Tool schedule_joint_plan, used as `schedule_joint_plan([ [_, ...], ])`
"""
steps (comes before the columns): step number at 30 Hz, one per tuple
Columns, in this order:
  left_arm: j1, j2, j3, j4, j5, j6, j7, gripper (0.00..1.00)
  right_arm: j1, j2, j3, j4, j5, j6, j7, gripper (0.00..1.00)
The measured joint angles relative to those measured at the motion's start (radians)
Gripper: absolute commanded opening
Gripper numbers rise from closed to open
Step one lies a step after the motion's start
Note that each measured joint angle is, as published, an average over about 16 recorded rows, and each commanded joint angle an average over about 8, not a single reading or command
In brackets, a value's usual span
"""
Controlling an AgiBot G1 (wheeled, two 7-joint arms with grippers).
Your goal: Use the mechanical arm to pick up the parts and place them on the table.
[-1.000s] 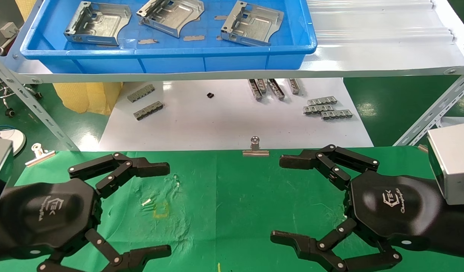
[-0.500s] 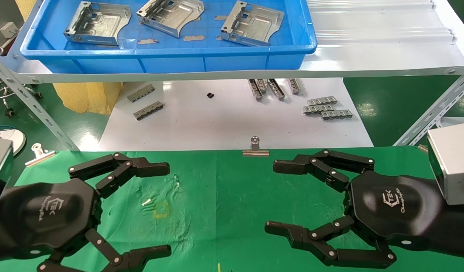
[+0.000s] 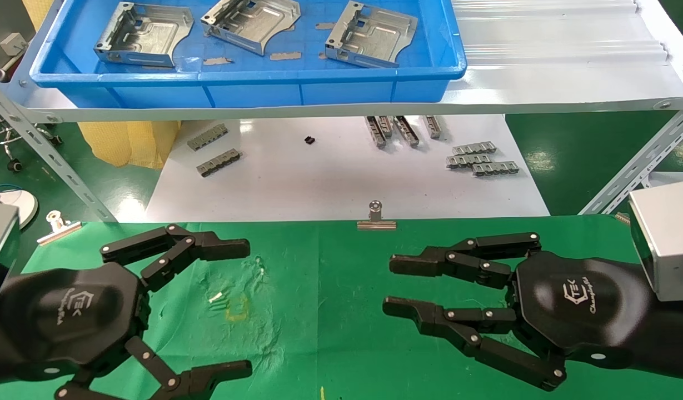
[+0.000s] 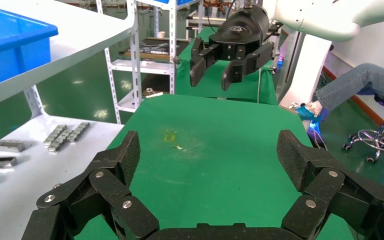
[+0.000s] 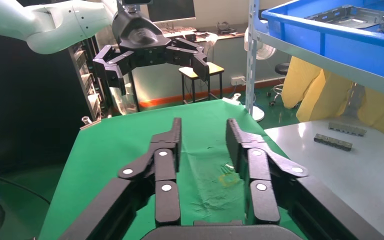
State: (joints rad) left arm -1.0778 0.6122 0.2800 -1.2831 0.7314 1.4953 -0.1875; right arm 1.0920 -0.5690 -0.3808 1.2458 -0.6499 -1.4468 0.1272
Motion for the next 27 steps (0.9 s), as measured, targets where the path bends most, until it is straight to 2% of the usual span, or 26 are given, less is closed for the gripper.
schedule_joint_plan([
  [7,-0.071,0.022,0.009,0.018,0.026,0.005,0.0,1.0,0.0,0.0,0.0,0.0,0.0,0.0,0.0,0.0],
  [13,-0.242,0.088,0.042,0.121,0.107,0.009,0.007,1.0,0.0,0.0,0.0,0.0,0.0,0.0,0.0,0.0],
  [20,-0.533,0.231,0.106,0.408,0.274,-0.051,0.05,1.0,0.0,0.0,0.0,0.0,0.0,0.0,0.0,0.0],
  [27,-0.783,0.414,0.169,0.78,0.448,-0.269,0.112,1.0,0.0,0.0,0.0,0.0,0.0,0.0,0.0,0.0],
])
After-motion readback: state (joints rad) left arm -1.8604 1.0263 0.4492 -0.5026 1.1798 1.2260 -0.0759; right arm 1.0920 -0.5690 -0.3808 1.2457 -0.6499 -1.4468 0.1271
